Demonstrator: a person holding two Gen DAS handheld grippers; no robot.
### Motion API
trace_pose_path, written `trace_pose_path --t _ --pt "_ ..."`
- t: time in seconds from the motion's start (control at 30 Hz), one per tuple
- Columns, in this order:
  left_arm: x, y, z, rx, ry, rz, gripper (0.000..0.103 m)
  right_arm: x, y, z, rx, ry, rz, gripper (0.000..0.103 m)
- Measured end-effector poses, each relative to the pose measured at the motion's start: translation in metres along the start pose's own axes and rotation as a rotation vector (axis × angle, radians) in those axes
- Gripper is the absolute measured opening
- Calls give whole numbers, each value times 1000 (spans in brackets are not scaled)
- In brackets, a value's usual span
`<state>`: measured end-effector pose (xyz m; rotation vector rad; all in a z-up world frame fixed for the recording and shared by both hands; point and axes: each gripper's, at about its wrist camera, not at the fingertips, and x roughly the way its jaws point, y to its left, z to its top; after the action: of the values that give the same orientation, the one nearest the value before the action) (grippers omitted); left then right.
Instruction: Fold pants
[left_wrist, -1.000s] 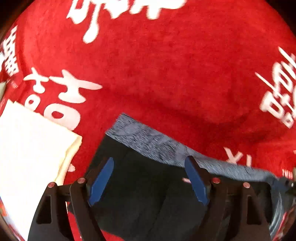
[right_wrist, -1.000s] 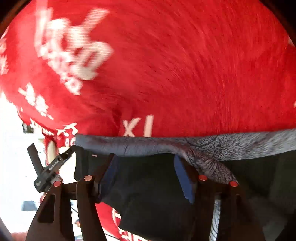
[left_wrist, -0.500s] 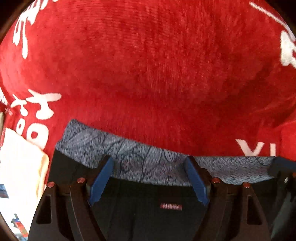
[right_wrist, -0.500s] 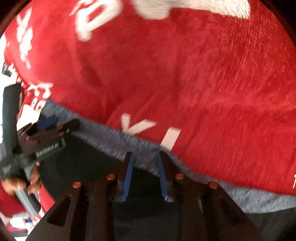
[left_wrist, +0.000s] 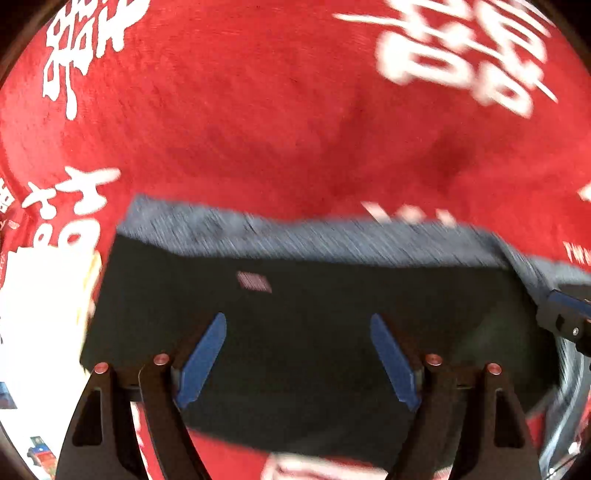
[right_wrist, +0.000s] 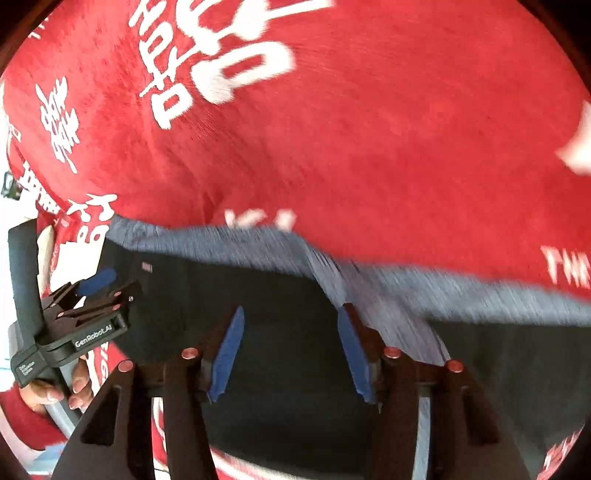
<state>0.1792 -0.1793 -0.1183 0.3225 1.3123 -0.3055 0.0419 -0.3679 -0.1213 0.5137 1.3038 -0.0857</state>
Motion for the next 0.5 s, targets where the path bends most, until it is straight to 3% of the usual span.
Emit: trace_pose_path --t 0.2,0.5 --pt "-16 -46 -48 38 71 -24 82 -30 -31 -66 81 15 -11 58" --pt "-26 -99 -101 125 126 -63 82 -51 -54 -128 161 17 -71 59"
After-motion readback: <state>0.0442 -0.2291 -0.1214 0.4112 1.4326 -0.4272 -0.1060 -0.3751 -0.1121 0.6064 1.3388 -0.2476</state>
